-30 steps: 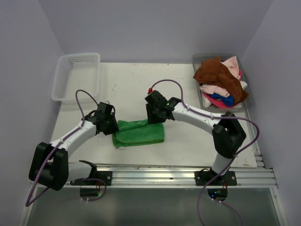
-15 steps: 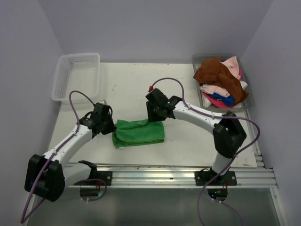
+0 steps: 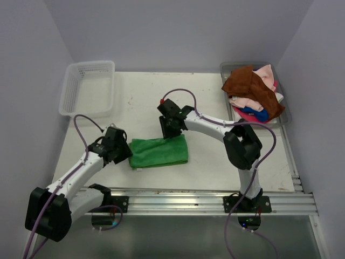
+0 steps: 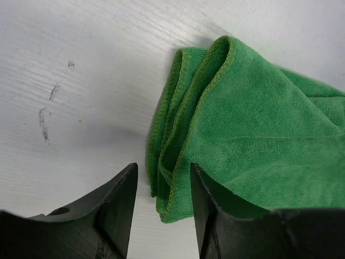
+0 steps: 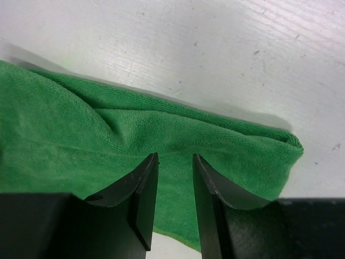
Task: Roll the towels
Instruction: Fold the towel
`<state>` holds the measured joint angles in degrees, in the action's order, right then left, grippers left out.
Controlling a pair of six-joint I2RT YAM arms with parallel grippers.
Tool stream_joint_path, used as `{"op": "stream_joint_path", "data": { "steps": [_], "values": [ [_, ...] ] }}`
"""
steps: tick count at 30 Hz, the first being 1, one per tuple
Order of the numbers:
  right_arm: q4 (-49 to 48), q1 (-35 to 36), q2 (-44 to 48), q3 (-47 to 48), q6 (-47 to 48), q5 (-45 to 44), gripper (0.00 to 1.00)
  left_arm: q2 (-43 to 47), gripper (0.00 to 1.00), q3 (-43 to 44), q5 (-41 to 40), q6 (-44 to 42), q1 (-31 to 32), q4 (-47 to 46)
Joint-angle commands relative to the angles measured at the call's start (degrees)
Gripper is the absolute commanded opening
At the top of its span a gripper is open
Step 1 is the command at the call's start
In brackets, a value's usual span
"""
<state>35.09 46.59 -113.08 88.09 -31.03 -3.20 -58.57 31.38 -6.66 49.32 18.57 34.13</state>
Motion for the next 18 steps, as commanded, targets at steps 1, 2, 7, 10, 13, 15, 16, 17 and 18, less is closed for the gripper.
{"op": "stream_joint_path", "data": {
  "steps": [1,2,7,10,13,15,16,17,18],
  "values": [
    [2.0,0.35,-2.4,4.18,2.29,1.97,0.36,0.47,0.49,3.16,-2.31,-0.18,0.24,-1.86],
    [2.09,0.35,-3.02,4.63,2.02,1.8,0.35,0.21,0.49,4.04,-2.22,-1.15,0.24,-2.22],
    [2.61,0.08,-7.24,7.96,1.5,-0.05,0.34,-6.46,0.46,8.7,1.12,-5.63,0.24,-7.84],
    [3.75,-0.18,-7.78,9.37,1.58,-0.23,0.33,-13.56,0.52,11.77,-0.37,-8.27,0.24,-8.64],
    [2.88,-0.18,-5.15,7.63,1.49,-0.75,0.34,-19.02,0.49,13.62,1.11,-9.94,-0.11,-10.65],
    [2.79,-0.27,-3.56,6.48,1.49,-1.36,0.34,-21.14,0.44,13.89,1.64,-10.12,-0.2,-12.06],
    [2.62,-0.36,-2.77,5.34,1.49,-1.72,0.34,-21.67,0.43,14.06,1.82,-10.12,-0.2,-13.11],
    [2.53,-0.44,-1.28,4.64,1.49,-1.72,0.34,-22.37,0.42,14.24,1.73,-10.12,-0.29,-13.3],
    [2.44,-0.45,-0.66,4.02,1.41,-1.89,0.34,-23.6,0.4,14.85,1.56,-10.29,-0.29,-13.39]
  ]
}}
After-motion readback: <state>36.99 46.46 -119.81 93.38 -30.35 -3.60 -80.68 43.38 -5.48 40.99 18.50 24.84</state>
